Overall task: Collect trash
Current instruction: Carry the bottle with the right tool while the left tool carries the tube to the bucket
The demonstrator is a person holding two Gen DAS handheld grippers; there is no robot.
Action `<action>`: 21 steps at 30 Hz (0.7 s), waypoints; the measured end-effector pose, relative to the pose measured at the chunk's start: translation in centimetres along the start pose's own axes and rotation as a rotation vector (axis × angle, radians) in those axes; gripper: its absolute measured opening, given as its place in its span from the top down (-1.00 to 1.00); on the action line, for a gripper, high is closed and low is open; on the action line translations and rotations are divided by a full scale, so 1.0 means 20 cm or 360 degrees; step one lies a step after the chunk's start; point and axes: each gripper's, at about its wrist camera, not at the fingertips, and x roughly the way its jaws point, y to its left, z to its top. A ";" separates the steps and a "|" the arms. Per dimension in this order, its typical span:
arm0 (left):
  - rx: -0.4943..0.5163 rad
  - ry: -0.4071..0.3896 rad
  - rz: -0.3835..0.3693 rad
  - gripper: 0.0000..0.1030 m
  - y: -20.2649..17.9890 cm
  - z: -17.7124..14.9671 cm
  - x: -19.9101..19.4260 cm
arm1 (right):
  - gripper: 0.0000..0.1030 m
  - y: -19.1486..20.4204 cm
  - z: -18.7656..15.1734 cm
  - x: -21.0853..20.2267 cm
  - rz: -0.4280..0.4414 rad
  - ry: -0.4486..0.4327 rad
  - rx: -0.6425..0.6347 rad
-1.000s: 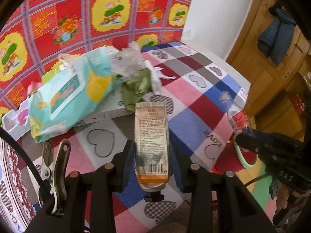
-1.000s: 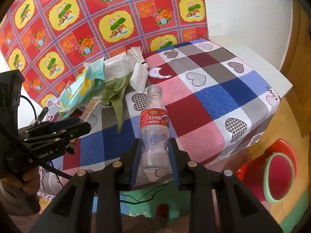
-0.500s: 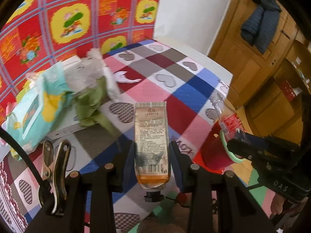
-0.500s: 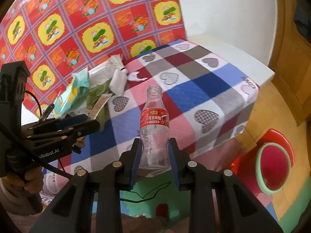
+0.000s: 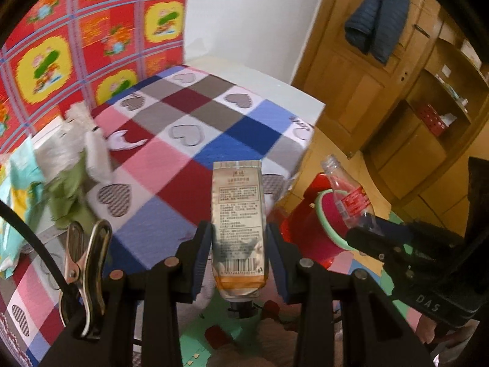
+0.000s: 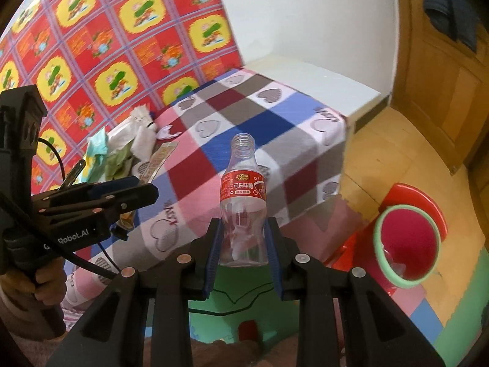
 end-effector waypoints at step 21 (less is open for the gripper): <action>0.0235 0.0065 -0.0151 0.26 -0.59 0.11 0.22 | 0.43 -0.52 -0.10 -0.17 -0.0134 -0.0053 0.0249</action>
